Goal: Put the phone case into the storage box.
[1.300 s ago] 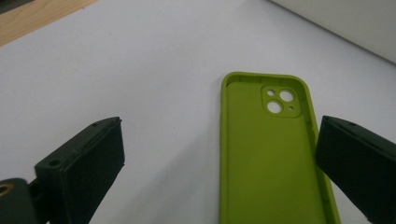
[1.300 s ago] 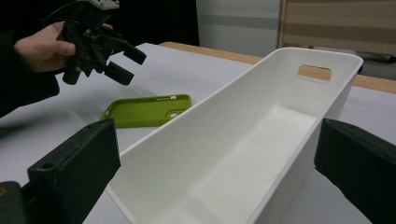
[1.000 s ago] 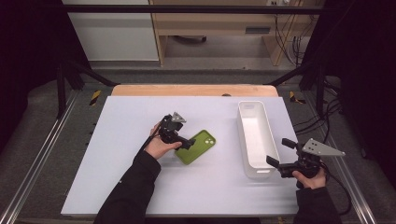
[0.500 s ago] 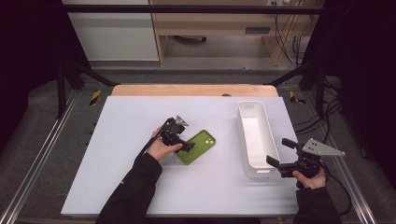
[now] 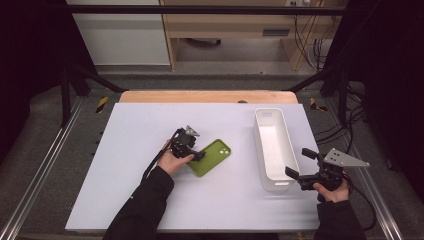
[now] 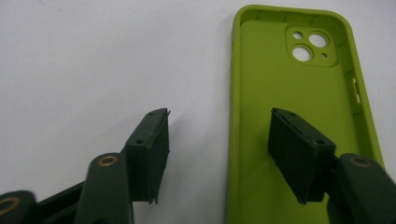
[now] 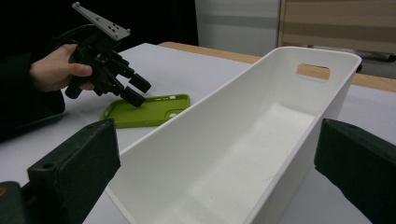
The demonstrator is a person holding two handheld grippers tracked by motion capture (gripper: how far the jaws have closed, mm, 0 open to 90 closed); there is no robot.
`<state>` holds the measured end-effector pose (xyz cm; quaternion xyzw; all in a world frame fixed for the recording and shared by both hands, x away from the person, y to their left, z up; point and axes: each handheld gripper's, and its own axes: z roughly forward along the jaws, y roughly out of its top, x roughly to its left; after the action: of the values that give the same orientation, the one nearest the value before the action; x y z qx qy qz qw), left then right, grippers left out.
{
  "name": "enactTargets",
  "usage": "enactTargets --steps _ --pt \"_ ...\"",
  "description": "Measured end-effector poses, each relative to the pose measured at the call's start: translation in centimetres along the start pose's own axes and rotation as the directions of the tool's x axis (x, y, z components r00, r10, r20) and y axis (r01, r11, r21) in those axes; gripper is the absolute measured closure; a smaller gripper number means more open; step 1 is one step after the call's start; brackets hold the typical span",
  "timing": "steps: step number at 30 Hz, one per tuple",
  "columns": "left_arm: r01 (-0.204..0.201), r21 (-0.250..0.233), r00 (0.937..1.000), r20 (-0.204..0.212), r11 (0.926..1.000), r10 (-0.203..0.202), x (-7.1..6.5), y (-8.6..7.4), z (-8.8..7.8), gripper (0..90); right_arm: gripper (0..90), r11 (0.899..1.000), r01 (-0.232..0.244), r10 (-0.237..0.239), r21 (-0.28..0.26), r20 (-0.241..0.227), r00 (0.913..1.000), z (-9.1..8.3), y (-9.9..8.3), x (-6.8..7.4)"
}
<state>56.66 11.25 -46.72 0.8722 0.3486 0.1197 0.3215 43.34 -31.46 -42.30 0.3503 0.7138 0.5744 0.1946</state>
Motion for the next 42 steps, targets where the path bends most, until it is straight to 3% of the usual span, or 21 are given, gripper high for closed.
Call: enactTargets --steps 18,32,42 --pt "0.002 -0.01 0.9986 0.052 1.0 -0.001 -0.07 -0.06 -0.09 70.0 0.9 1.0 -0.002 0.002 0.001 -0.002 1.0 0.0 0.0 -0.01" --pt "-0.004 -0.01 0.9981 0.061 0.9999 0.005 0.03 -0.06 -0.13 82.6 0.9 1.0 -0.004 0.004 0.0 -0.003 1.0 -0.02 0.02 0.0" --pt "-0.023 -0.011 0.9986 0.047 0.9997 0.024 -0.07 -0.06 -0.16 85.7 0.9 1.0 -0.003 0.003 -0.001 -0.003 1.0 -0.02 0.02 -0.02"
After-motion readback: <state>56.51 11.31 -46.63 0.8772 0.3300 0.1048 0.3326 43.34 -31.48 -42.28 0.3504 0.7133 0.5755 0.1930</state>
